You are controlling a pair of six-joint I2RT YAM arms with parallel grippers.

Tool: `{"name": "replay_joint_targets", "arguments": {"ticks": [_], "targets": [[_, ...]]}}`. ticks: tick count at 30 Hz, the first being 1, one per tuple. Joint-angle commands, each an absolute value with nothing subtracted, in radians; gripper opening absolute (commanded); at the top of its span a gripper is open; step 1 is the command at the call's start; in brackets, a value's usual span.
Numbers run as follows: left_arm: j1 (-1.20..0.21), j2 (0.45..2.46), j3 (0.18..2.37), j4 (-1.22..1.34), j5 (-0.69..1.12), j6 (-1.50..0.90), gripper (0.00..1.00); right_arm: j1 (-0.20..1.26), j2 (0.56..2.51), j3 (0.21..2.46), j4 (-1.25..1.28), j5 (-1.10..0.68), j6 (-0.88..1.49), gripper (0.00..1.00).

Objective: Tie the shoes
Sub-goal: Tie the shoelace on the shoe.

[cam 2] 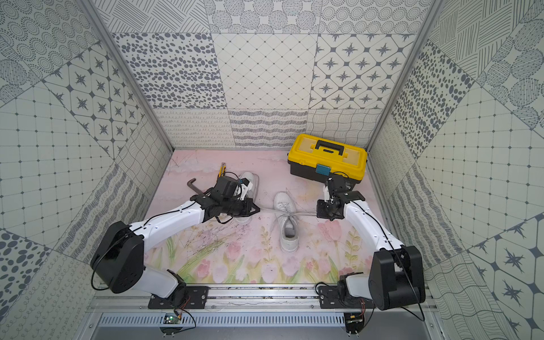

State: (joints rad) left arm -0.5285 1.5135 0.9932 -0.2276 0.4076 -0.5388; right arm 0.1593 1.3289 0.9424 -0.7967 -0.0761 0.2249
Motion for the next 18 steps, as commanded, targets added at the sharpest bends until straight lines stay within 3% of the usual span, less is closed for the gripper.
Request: {"name": "replay_joint_targets", "arguments": {"ticks": [1,8,12,14,17,18], "targets": [[-0.507,1.515,0.991,-0.273,0.318,-0.506,0.0,0.121,1.34,0.937,-0.797,0.073,0.206,0.0],[-0.506,1.51,0.991,-0.259,0.338,-0.509,0.0,0.122,1.338,0.939,-0.796,0.021,0.201,0.0],[-0.506,1.498,0.988,-0.211,0.4,-0.51,0.0,0.121,1.308,0.937,-0.766,-0.199,0.151,0.0],[-0.506,1.479,0.977,-0.17,0.438,-0.518,0.12,0.122,1.291,0.936,-0.747,-0.362,0.13,0.14],[-0.506,1.429,0.968,-0.138,0.462,-0.521,0.29,0.122,1.253,0.931,-0.708,-0.55,0.146,0.48],[-0.506,1.413,0.968,-0.143,0.458,-0.515,0.33,0.121,1.237,0.932,-0.704,-0.572,0.154,0.55]]}}
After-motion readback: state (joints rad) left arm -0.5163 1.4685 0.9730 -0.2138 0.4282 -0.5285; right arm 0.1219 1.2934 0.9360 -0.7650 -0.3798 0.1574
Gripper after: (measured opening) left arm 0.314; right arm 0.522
